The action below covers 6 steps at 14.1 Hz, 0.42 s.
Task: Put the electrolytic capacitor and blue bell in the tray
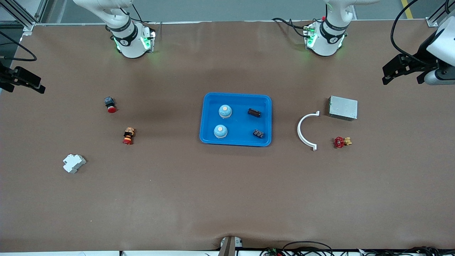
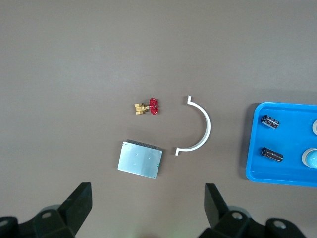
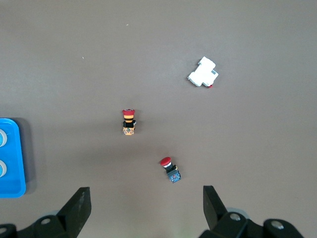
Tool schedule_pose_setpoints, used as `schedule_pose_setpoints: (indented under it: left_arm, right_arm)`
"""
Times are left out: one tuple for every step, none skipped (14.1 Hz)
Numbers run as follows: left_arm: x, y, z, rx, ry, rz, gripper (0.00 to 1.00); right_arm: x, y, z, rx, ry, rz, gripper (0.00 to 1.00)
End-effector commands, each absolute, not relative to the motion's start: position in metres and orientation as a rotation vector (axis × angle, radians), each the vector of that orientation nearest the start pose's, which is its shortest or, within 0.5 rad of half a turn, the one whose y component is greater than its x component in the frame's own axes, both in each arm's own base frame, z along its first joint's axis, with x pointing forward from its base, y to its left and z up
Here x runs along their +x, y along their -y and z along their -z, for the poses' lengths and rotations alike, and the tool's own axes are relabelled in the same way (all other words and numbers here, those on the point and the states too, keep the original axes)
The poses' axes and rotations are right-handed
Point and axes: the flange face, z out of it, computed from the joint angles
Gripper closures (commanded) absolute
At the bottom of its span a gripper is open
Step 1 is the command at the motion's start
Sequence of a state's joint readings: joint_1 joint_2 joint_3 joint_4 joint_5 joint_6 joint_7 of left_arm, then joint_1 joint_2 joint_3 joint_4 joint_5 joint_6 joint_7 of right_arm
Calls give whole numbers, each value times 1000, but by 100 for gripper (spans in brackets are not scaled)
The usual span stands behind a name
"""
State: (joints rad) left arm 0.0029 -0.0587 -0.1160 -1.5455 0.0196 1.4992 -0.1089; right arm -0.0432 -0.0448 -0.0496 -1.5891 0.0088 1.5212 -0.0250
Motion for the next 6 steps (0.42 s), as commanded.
schedule_pose_setpoints:
  left_arm:
    - [521,57,-668,-3135,5,22,0]
    - [521,58,-667,-3135,5,20,0]
    - [521,59,-667,-3135,3,20,0]
    - [522,58,-667,-3134,3,18,0]
    - [522,58,-667,-3134,5,20,0]
    - [523,58,-666,-3134,5,18,0]
  right_arm:
    - [527,50,-643,-3116,-104,-27,0]
    - [526,49,-643,-3116,-103,-29,0]
    - [526,49,-643,-3116,-103,-29,0]
    - [526,49,-643,-3116,-103,-29,0]
    - [526,49,-643,-3116,-103,-29,0]
    - [526,49,-643,-3116,-106,-29,0]
